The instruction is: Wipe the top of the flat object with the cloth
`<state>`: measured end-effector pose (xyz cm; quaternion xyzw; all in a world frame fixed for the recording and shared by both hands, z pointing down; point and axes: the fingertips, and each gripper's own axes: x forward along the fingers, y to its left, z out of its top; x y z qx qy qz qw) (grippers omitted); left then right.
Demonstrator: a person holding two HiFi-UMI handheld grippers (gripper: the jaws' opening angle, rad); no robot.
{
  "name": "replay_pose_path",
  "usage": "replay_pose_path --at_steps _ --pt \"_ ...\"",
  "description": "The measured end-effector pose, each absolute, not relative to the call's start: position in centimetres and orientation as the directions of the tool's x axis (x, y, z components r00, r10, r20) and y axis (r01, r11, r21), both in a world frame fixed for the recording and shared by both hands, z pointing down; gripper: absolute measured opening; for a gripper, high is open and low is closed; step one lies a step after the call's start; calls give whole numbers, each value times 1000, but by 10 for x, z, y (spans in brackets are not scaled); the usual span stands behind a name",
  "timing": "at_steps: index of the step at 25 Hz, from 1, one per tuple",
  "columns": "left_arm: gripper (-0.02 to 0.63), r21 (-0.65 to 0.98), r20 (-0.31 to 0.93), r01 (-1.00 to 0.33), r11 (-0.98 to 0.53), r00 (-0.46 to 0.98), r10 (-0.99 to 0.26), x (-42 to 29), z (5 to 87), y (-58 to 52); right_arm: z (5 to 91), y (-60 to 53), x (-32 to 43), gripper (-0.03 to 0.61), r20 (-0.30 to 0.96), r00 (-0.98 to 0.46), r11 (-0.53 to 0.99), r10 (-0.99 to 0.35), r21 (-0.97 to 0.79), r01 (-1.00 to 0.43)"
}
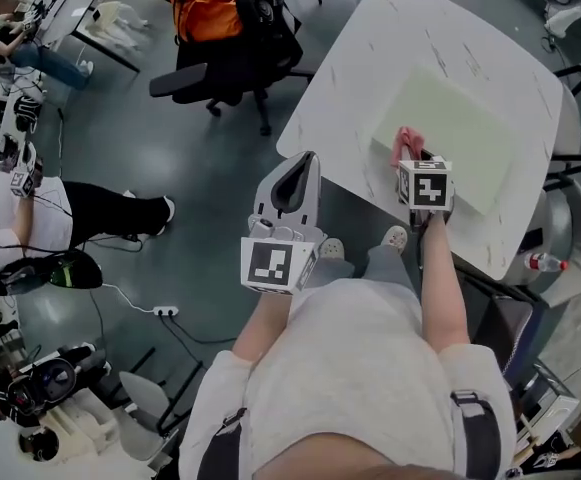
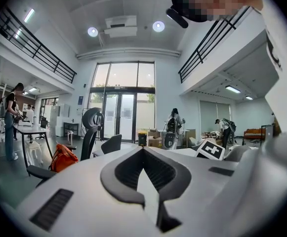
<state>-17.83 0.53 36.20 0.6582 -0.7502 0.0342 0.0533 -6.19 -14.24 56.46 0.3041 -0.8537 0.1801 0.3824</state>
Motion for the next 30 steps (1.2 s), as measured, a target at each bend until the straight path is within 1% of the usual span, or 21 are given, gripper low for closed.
replay_pose_path --at_steps 10,16,20,25,30 --pt "12 13 136 -990 141 -138 -981 -216 364 14 565 -141 -113 32 753 -534 748 -384 -85 -659" --pt "12 25 129 -992 123 -118 -985 -224 363 17 557 -140 -117 32 715 -559 734 -419 -95 -672" --pt "12 40 122 -997 66 -61 -991 -221 363 12 541 -141 -94 32 681 -544 689 -491 -77 -720" --pt "12 55 117 -998 -18 24 -993 -202 359 4 515 -131 -67 32 654 -537 660 -533 -75 -747" --pt "12 70 85 -983 -168 174 -981 -165 349 -12 479 -118 -25 32 606 -505 595 -614 -65 -801"
